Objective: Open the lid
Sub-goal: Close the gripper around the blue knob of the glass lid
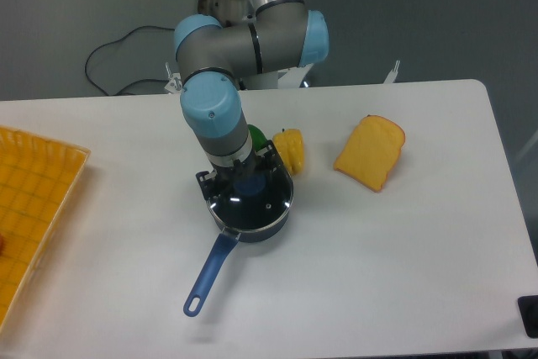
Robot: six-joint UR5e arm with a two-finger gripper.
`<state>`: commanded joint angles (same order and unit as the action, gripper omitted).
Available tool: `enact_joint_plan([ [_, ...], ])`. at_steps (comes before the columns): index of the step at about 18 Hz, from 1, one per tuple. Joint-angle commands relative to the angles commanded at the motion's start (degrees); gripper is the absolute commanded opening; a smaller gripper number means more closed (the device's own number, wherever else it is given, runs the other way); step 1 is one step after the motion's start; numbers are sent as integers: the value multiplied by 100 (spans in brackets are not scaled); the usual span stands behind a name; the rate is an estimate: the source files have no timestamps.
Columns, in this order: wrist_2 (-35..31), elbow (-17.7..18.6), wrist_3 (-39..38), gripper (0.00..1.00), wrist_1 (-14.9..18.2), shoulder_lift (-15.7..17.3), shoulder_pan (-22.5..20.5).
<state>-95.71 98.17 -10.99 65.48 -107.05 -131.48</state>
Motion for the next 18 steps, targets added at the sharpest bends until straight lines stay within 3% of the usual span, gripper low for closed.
enact_joint_plan([
  [14,-17,176,18,100,-44,18,8],
  [18,-17,176,9,91,-35,18,0],
])
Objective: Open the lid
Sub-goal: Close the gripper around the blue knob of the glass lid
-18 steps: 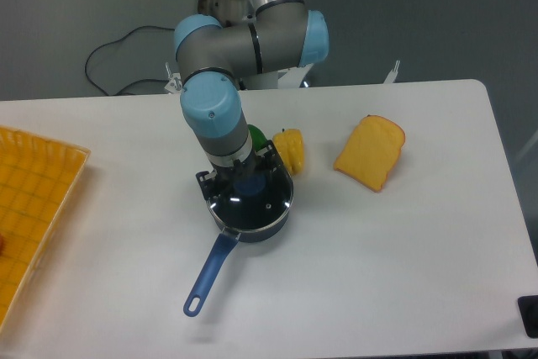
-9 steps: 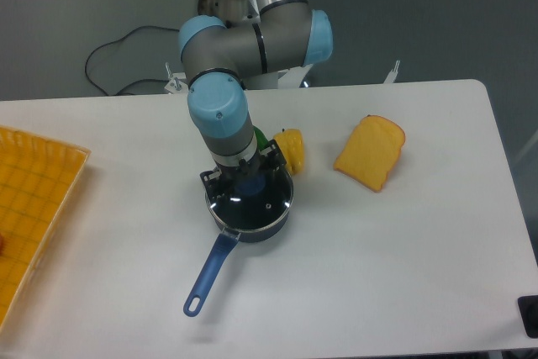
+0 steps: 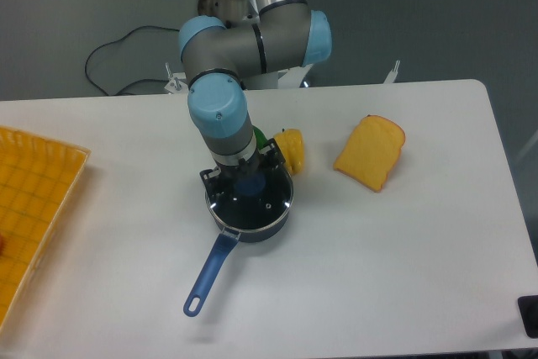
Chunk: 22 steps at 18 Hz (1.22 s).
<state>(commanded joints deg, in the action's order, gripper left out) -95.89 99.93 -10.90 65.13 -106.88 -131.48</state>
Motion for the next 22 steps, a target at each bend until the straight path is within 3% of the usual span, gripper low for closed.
enact_joint_plan([
  [8,0,-9,-9,76,9,0,-26],
  [9,0,-17,-9,70,9,0,-26],
  [13,0,-18,-9,68,9,0,-18],
  [19,9,-53,-26,44,26,0,-26],
  [22,0,-114,0,41,44,9,-26],
])
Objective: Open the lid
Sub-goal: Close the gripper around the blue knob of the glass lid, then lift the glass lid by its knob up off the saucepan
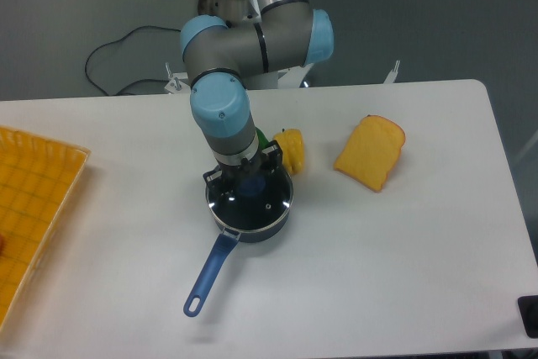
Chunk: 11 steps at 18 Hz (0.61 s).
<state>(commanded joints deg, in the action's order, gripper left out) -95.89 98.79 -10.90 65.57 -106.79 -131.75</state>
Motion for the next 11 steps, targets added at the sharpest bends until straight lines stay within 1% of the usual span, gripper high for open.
enact_joint_plan([
  [5,-9,-298,35,40,62,9,44],
  [11,9,-413,755,40,70,26,132],
])
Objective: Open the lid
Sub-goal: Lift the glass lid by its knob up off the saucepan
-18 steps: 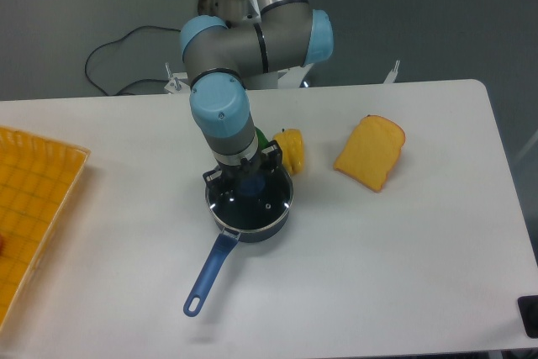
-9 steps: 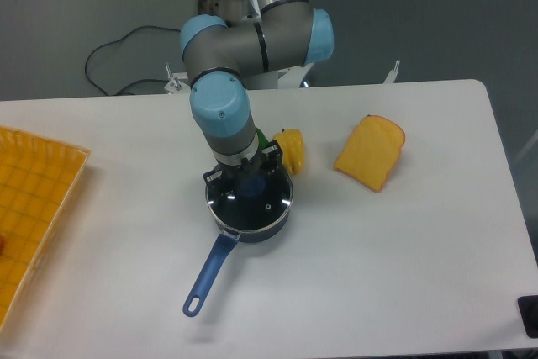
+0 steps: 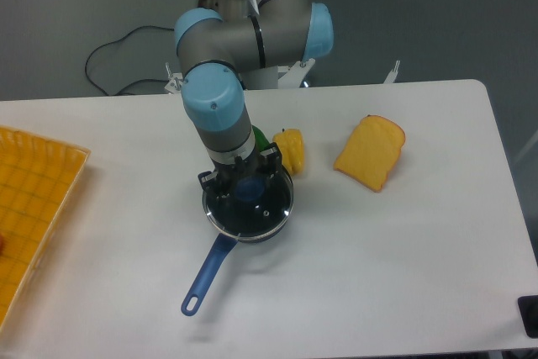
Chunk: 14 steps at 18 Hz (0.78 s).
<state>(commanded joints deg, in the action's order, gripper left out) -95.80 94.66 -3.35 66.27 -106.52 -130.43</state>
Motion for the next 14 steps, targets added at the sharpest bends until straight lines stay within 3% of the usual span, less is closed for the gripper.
enact_joint_plan([
  [3,-26,-79,631,40,9,-9,88],
  [7,-18,-167,1703,40,316,-26,88],
  [14,0,-193,3224,40,325,-9,18],
])
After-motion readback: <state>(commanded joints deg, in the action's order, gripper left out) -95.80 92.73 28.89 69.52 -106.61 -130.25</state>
